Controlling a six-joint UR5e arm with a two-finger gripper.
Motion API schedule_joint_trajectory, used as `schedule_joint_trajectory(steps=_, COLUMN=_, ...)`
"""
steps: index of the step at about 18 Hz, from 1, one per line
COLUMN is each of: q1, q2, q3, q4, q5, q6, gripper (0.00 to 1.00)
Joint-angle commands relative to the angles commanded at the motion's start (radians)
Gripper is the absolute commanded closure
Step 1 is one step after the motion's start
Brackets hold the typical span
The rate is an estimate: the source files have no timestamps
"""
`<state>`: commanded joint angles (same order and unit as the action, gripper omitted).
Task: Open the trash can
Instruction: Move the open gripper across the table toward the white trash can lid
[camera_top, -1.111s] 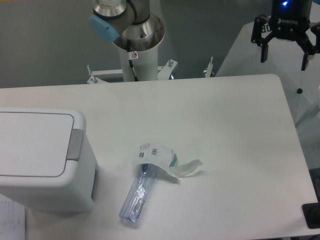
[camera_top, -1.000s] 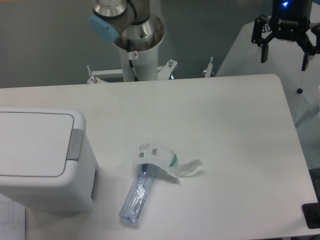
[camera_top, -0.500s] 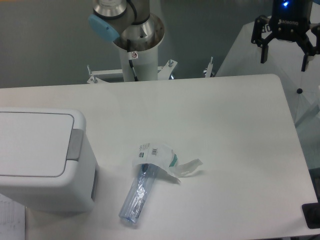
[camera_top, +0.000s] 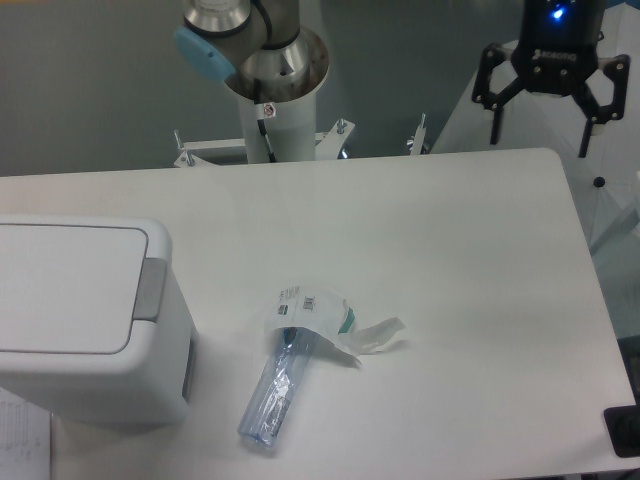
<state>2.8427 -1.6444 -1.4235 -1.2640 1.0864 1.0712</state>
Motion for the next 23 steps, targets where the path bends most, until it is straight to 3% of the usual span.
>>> schedule_joint_trajectory(steps=3, q1=-0.022, q2=0.005, q3=-0.011, q4=0.005, q5=-0.023, q6=-0.201, gripper=0.00)
schedule_joint_trajectory(steps=5, q1=-0.080, q2=0.003, q3=-0.020, q4=0.005, q5=-0.017, q6=-0.298, gripper=0.00)
schedule_joint_trajectory(steps=10, q1=-0.207, q2=0.000, q3=-0.025, q4=0.006, q5=-0.016, q6=-0.466, gripper=0.00)
schedule_joint_trajectory(steps=18, q1=-0.307, q2=0.006, q3=-0.051, q4=0.008, q5=-0.017, q6=-0.675, gripper=0.00)
schedule_joint_trajectory(steps=20, q1=-0.335, q2=0.000, q3=-0.066, q4=0.041, q5=-0.017, q6=-0.735, gripper=0.00)
schedule_joint_trajectory(steps=23, q1=-0.376, q2=0.000, q3=-0.103, q4=0.138, q5=-0.017, q6=-0.824, gripper=0.00)
